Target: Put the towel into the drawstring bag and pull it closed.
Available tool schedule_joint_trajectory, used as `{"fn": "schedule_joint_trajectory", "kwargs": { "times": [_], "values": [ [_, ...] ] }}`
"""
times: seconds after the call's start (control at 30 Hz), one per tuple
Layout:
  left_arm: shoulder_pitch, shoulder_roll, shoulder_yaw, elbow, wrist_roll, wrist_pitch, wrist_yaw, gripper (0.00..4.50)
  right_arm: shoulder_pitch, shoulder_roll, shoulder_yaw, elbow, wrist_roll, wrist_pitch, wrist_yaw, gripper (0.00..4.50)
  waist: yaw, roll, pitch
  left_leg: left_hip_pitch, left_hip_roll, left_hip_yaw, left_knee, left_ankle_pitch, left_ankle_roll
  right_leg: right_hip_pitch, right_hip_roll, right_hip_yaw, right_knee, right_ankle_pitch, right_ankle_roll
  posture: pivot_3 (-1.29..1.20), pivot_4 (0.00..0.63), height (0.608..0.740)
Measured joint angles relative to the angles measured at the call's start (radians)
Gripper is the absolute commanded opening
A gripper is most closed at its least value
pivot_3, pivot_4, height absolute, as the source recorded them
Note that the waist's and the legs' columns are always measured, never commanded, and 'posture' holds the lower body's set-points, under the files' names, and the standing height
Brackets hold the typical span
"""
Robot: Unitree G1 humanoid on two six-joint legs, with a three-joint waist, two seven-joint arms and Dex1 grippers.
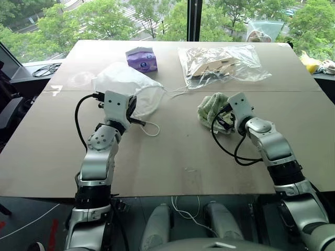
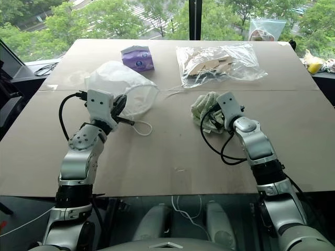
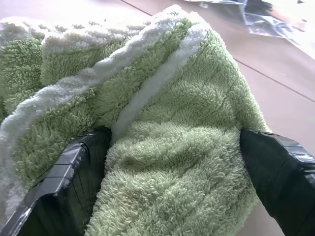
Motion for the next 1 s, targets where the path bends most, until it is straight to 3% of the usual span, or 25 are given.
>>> {"fn": "schedule_joint_trajectory", "kwargs": {
  "times": [0.27,0.63,0.8,0.9,1.0],
  "values": [
    [0.016,-0.006,-0.023,-0.001,0.0,0.006,0.0,0.05,0.044,-0.02,0.033,-0.008,-0.088,-0.115,-0.046,4.5,0.0,0.0,0.0,0.0,0.0,0.0,0.0,0.0,0.0,0.0,0.0,0.0,0.0,-0.001,-0.001,0.0,0.15,0.74],
    [0.037,-0.009,-0.024,-0.008,0.0,0.006,0.0,0.05,0.061,0.27,-0.233,-0.011,0.016,0.003,-0.278,4.5,-0.001,0.0,0.0,0.0,0.0,-0.001,0.0,0.0,0.0,0.0,0.0,-0.001,0.0,-0.001,-0.002,0.0,0.15,0.74],
    [0.044,-0.01,-0.024,-0.008,0.0,0.002,0.0,0.05,0.039,0.294,-0.27,-0.016,0.09,0.086,-0.237,4.5,-0.005,0.0,0.0,0.0,0.0,-0.001,0.0,0.0,0.0,0.0,0.0,-0.001,0.0,-0.002,-0.003,0.0,0.15,0.74],
    [0.045,-0.013,-0.024,-0.008,-0.001,-0.005,0.0,0.0,0.044,0.253,-0.208,-0.025,0.111,0.097,-0.135,3.62,-0.012,0.0,0.0,0.001,0.001,0.0,-0.003,0.0,0.0,0.0,0.0,-0.001,0.0,-0.002,-0.003,0.0,0.15,0.74],
    [0.035,-0.025,-0.022,-0.008,-0.005,-0.001,0.002,0.0,0.056,0.243,-0.158,-0.054,0.119,0.112,-0.074,2.19,-0.019,0.0,0.0,0.002,0.001,-0.001,-0.004,0.0,0.0,0.0,0.002,-0.001,0.0,-0.002,-0.003,0.0,0.15,0.74]
  ]
}}
